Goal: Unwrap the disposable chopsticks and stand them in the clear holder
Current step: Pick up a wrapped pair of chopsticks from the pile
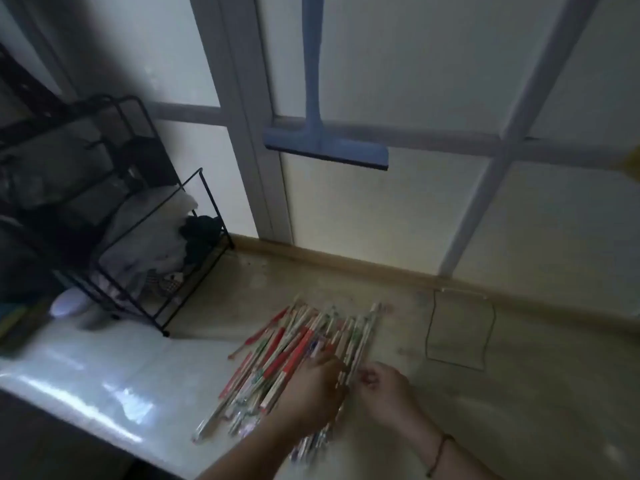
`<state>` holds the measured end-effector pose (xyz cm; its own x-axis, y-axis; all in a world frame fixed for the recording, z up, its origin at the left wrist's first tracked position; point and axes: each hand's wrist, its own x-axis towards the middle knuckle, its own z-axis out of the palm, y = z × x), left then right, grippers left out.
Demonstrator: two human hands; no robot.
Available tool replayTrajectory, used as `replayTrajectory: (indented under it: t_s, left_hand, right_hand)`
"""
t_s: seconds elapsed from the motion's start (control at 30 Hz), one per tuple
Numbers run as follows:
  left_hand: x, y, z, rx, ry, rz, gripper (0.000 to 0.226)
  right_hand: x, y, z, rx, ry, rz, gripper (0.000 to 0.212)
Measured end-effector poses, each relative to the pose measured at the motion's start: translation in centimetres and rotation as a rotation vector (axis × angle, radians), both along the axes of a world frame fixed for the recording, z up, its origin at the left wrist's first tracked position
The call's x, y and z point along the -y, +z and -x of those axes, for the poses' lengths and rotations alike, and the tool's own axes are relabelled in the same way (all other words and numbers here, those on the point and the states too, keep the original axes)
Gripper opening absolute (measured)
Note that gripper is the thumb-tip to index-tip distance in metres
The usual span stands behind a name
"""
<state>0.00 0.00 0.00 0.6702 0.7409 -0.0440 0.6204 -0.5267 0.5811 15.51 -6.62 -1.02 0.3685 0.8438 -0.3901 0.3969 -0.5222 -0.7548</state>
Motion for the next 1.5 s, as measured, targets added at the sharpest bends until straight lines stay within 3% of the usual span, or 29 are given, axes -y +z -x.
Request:
replayTrajectory:
  t_s: [0.03,0.3,0.5,0.63,0.9,1.07,1.2,1.37,1.5]
  left_hand:
    - [0.0,-0.9,0.0,-0.003,-0.031,-0.003,0.027]
    - [0.0,-3.4,-0.1,-0.213,-0.177,-0.075,0.035]
    - [-0.6,-4.4,-0.4,-0.176,-0.185,0.019,0.038]
    - [-0.6,-4.6,-0.2,-0.172,-0.213,-0.001,0.049]
    - [-0.5,-4.6,0.4,-0.144,-0.240,-0.036,0.046]
    - [-0.5,-3.8,-0.2,-0.049,-0.191,0.037,0.028]
    - [-0.4,-3.0,-0.9,0.065,0.036,0.147,0.019]
    - [-0.3,-0.4,-3.7,0.153,0.137,0.510,0.026]
    - [-0.2,-0.5,-5.8,0.067,0.219,0.501,0.011]
  right_hand:
    - [-0.6,-0.6,0.2,-0.075,-0.070,0.014,0.004]
    - [-3.6,-8.0,-0.1,-0.354,-0.474,0.147,0.017]
    - [-4.5,-4.4,1.5,-0.326,-0.578,0.103,0.006]
    - [-4.8,-3.7,1.9,-0.215,-0.495,0.133,0.012]
    - [-4.3,-3.4,1.0,0.000,-0.272,0.171,0.027]
    - [-3.0,-2.5,0.9,0.118,-0.154,0.135,0.027]
    - [-0.5,-2.0,0.5,0.032,-0.122,-0.030,0.026]
    - [1.7,-1.5,-0.8,-0.199,-0.130,-0.080,0.020]
    - [2.7,-0.7,-1.8,-0.199,0.000,-0.036,0.020]
